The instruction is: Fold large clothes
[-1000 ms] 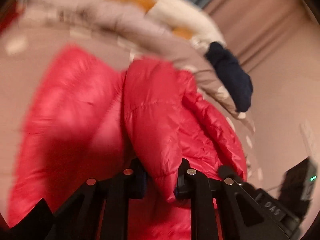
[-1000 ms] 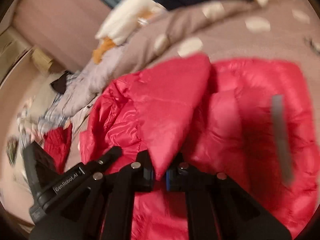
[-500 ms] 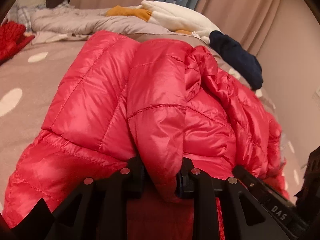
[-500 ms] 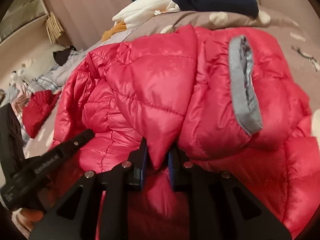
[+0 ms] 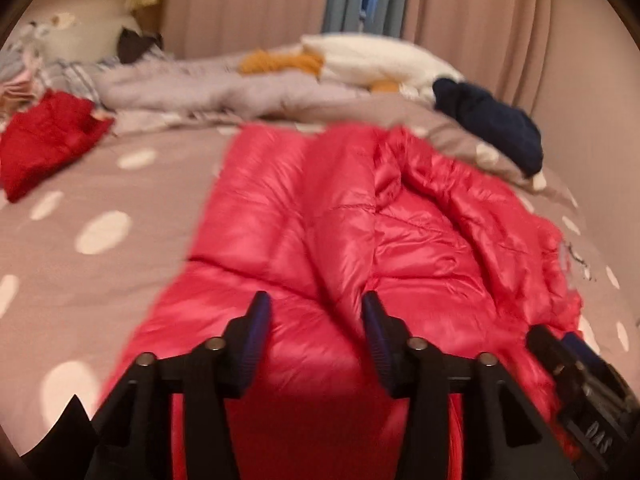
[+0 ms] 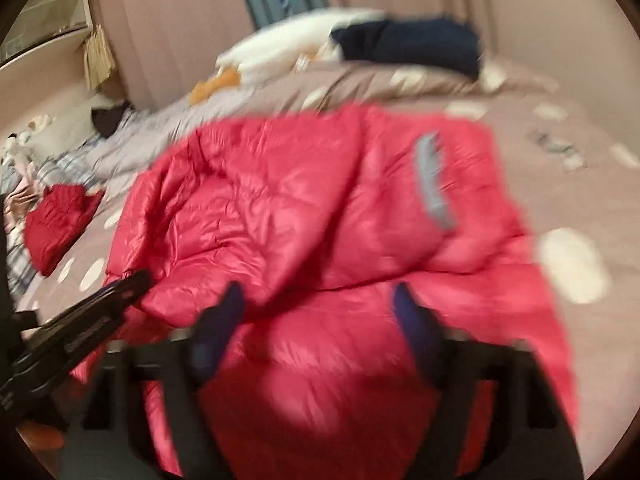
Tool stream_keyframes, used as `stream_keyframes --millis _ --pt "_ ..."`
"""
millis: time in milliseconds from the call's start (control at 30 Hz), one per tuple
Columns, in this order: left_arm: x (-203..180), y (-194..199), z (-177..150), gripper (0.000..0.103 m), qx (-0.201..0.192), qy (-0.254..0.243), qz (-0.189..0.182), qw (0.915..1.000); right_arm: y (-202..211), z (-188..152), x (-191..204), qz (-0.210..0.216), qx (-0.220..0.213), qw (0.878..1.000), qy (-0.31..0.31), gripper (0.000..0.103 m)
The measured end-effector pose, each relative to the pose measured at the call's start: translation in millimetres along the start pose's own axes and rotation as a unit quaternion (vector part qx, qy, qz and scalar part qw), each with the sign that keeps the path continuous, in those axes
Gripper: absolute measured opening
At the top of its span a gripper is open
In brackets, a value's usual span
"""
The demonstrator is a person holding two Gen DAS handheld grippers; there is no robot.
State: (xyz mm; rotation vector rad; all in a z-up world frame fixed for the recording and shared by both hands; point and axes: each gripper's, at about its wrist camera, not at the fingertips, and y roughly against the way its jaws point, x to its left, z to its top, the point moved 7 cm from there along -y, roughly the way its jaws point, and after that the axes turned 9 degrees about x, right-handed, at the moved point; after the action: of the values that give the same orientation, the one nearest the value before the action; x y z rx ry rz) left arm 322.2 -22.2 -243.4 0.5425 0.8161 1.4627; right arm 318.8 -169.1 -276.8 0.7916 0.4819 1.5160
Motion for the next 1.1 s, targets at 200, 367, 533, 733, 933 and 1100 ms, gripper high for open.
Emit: stream_keyframes --millis 200,367,533,733,933,1100 --pt "31.5 51.9 -16.0 0.048 -0.024 0.01 0.049 0.9984 48.5 -18.5 -20.7 0.007 -0.009 0.999 -0.052 0.082" --pt "80.7 89.7 -36.6 0.096 -0.066 0.061 0.105 0.9904 83.9 -46.1 -36.6 -0.017 -0.022 0.997 -0.068 0.089" --pt "122.2 114.9 -62.0 0.096 -0.085 0.12 0.113 0.9827 111.1 -83.9 -58.0 -0.045 -0.024 0.995 -0.086 0.101" --pt "155.2 91.3 -115.9 0.096 -0.01 0.229 0.032 0.9728 125.3 -134.1 -97.4 -0.031 -0.011 0.982 -0.187 0.101" --pt "130.6 82.0 -138.0 0.096 -0.01 0.216 -0.039 0.9755 124.8 -166.2 -98.3 0.013 -0.019 0.967 -0.254 0.102" --pt "78.9 73.4 -134.6 0.096 0.023 0.21 -0.194 0.9579 119.1 -177.7 -58.0 0.097 -0.025 0.955 -0.28 0.103"
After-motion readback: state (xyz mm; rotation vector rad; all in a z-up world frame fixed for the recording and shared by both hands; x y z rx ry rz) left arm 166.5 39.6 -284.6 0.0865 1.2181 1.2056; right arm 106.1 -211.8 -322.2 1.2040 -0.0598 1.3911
